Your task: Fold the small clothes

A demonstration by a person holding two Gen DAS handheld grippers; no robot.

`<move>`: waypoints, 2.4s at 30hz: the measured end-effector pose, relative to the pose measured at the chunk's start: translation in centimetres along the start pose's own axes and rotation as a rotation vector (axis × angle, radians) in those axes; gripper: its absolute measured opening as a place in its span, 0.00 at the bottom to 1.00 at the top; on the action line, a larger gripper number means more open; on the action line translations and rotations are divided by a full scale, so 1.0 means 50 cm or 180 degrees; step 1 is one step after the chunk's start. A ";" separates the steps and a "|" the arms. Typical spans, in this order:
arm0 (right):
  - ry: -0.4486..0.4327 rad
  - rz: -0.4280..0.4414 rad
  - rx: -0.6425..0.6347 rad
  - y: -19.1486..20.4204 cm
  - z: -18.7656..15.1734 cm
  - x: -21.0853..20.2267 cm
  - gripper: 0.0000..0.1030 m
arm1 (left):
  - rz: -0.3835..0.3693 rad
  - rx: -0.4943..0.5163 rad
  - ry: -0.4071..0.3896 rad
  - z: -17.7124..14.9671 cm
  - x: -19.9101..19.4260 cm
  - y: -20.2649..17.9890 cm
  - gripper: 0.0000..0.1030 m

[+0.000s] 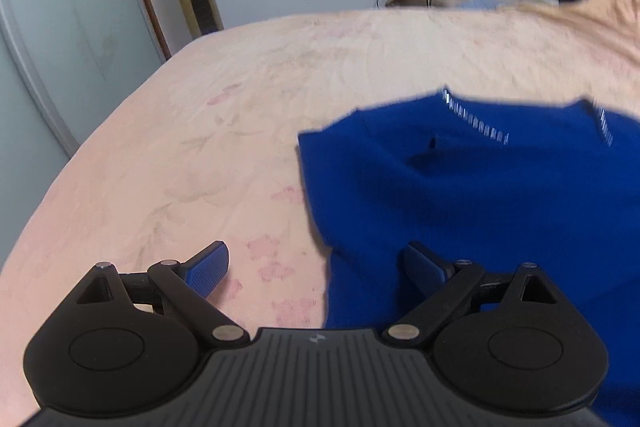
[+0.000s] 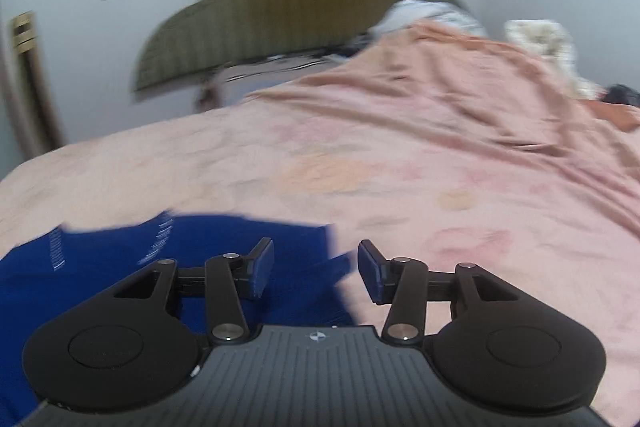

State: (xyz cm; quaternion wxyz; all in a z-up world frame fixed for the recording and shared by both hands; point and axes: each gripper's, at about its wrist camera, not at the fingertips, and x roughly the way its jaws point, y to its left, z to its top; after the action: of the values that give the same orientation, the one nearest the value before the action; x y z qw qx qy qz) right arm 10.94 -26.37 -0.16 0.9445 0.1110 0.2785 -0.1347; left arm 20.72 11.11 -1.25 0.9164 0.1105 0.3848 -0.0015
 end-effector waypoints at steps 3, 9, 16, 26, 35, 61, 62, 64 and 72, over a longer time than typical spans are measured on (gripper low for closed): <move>0.0343 -0.0187 -0.0211 0.016 -0.019 0.040 0.58 | 0.0034 -0.0003 -0.0011 -0.013 -0.003 -0.001 0.93; 0.0175 -0.0167 -0.0087 -0.002 -0.034 -0.022 0.70 | -0.0068 -0.0023 -0.0113 -0.028 -0.063 0.009 0.93; 0.0355 -0.0120 -0.0139 -0.039 -0.091 -0.074 0.74 | -0.0181 0.0003 -0.0085 -0.087 -0.105 0.023 0.93; 0.0230 -0.0207 -0.0164 -0.040 -0.104 -0.104 0.74 | -0.0207 -0.0068 -0.0018 -0.139 -0.148 0.042 0.93; 0.0376 0.0271 -0.0421 0.052 -0.153 -0.166 0.77 | -0.0315 -0.0089 0.0000 -0.158 -0.176 0.011 0.93; 0.0388 0.0551 -0.0644 0.091 -0.227 -0.275 0.83 | -0.0349 -0.0033 -0.0047 -0.233 -0.266 -0.001 0.93; 0.0385 0.0557 -0.0654 0.092 -0.230 -0.279 0.83 | -0.0342 -0.0025 -0.0055 -0.235 -0.270 -0.002 0.93; 0.0382 0.0566 -0.0668 0.093 -0.234 -0.287 0.83 | -0.0337 -0.0011 -0.0071 -0.240 -0.279 -0.001 0.93; 0.0342 0.0570 -0.0705 0.087 -0.247 -0.318 0.83 | -0.0340 -0.0034 -0.0117 -0.250 -0.305 0.008 0.93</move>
State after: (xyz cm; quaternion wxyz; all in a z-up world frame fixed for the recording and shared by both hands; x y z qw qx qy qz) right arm -6.68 -15.73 -0.87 0.9429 0.0376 0.3308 -0.0122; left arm 1.23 12.79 1.10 0.9225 0.0849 0.3733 -0.0503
